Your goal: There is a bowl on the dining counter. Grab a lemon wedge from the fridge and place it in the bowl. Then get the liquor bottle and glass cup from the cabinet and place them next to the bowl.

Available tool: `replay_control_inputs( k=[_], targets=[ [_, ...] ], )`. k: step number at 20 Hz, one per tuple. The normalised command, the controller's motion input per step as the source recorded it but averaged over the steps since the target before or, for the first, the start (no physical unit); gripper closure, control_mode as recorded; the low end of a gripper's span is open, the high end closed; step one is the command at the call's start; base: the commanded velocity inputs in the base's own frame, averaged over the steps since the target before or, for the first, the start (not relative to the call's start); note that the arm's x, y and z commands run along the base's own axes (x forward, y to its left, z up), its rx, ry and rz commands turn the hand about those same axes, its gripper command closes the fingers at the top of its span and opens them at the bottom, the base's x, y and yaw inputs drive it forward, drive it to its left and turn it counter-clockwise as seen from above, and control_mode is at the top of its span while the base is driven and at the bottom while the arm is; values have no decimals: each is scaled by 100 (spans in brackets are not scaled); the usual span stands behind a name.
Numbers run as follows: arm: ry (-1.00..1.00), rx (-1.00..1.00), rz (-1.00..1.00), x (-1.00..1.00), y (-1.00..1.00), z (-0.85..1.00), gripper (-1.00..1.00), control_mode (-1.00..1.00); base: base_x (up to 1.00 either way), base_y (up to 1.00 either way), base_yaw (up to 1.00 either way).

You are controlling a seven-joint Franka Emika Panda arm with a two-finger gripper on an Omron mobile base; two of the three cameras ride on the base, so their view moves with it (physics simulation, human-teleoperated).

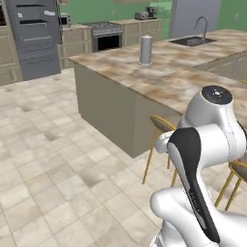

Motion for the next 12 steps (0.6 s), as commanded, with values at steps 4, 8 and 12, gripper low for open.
replay_control_inputs(
  k=[4,8,12],
  targets=[
    [0,0,0,0,0,0,-100,100,100,51,0],
    [0,0,0,0,0,0,-100,100,100,49,0],
    [0,0,0,0,0,0,-100,100,100,50,0]
  ],
)
